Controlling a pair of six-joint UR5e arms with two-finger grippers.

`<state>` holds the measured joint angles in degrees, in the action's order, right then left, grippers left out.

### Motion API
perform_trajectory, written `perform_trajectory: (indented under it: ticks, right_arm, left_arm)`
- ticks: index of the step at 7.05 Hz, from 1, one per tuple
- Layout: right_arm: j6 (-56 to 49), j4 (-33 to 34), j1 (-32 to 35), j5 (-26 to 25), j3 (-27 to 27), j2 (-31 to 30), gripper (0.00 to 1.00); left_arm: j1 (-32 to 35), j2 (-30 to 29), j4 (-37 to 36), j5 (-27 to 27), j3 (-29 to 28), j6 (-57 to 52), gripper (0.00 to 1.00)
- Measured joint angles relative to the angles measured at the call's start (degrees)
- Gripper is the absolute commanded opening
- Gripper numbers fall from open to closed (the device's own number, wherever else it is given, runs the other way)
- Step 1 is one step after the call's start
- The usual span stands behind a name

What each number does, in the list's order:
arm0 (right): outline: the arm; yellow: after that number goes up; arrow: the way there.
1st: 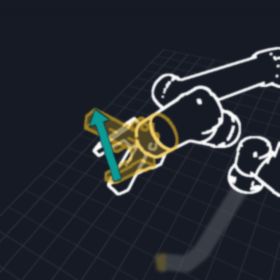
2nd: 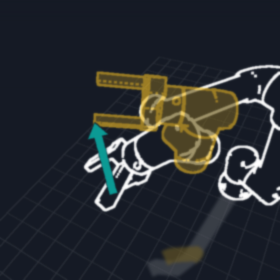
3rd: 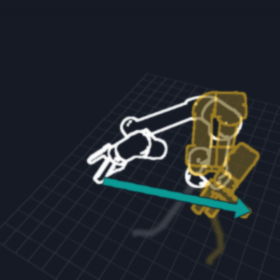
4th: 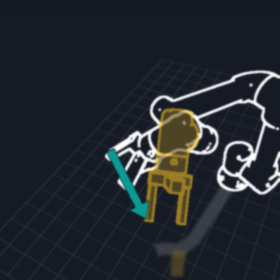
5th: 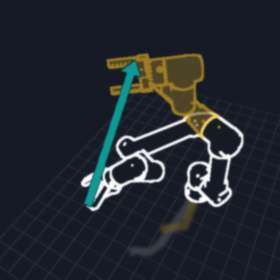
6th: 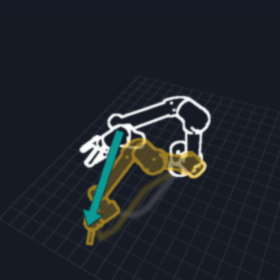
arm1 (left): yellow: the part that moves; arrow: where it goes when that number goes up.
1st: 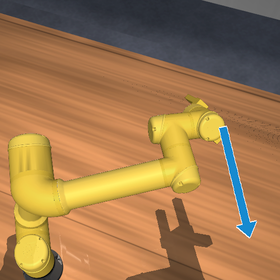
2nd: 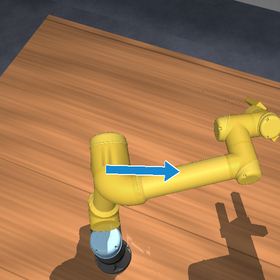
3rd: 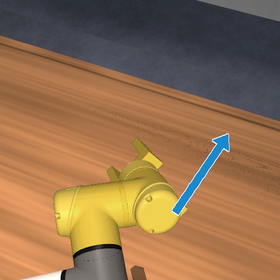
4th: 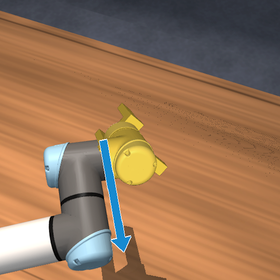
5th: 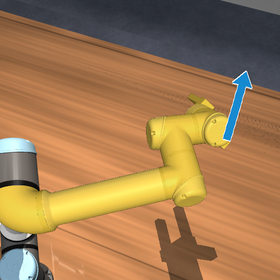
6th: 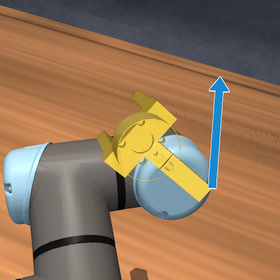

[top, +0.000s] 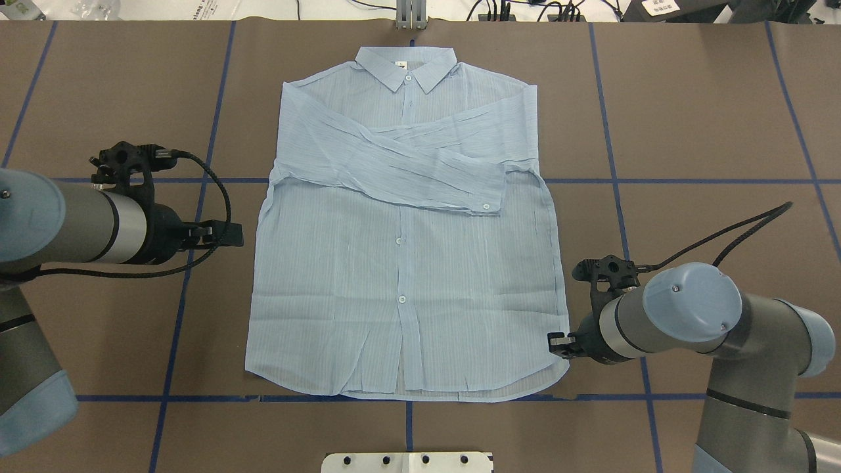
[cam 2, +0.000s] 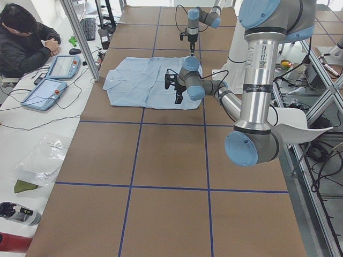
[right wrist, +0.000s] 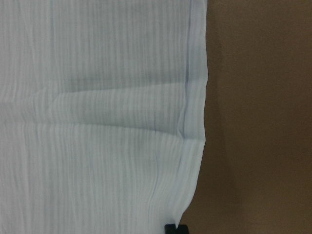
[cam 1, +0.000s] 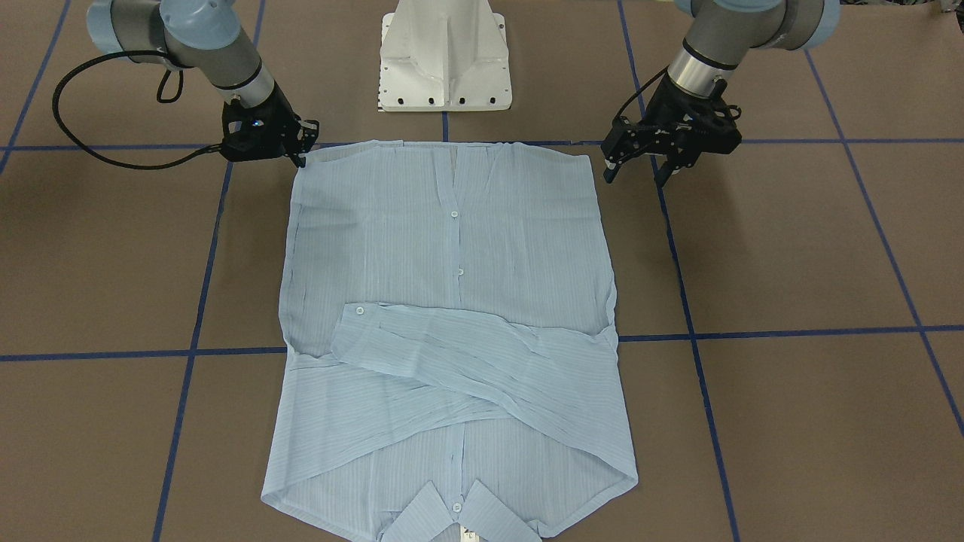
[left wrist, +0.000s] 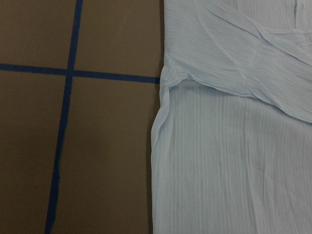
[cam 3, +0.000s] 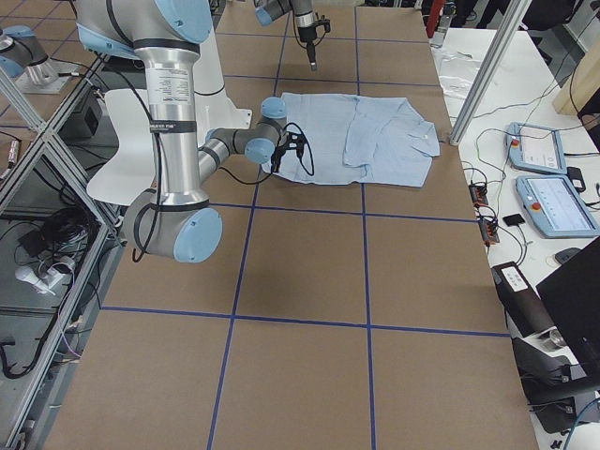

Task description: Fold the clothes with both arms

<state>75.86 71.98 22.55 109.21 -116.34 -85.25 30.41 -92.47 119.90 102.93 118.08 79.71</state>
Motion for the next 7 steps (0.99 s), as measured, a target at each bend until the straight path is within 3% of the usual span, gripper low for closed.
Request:
perform_trajectory:
  ticks: [3,7]
  right_arm:
    - [0.0,0.0,0.7,0.1,-1.4,-0.5,0.00]
    - [0.0,0.0,1.2,0.1,-2.0,-0.5,0.00]
  left_arm:
    - [-9.5,0.8,3.1,-4.6,-1.9,9.5,0.90]
    - [-11.0,-3.4,-1.0,-5.3,-5.9,10.6,0.79]
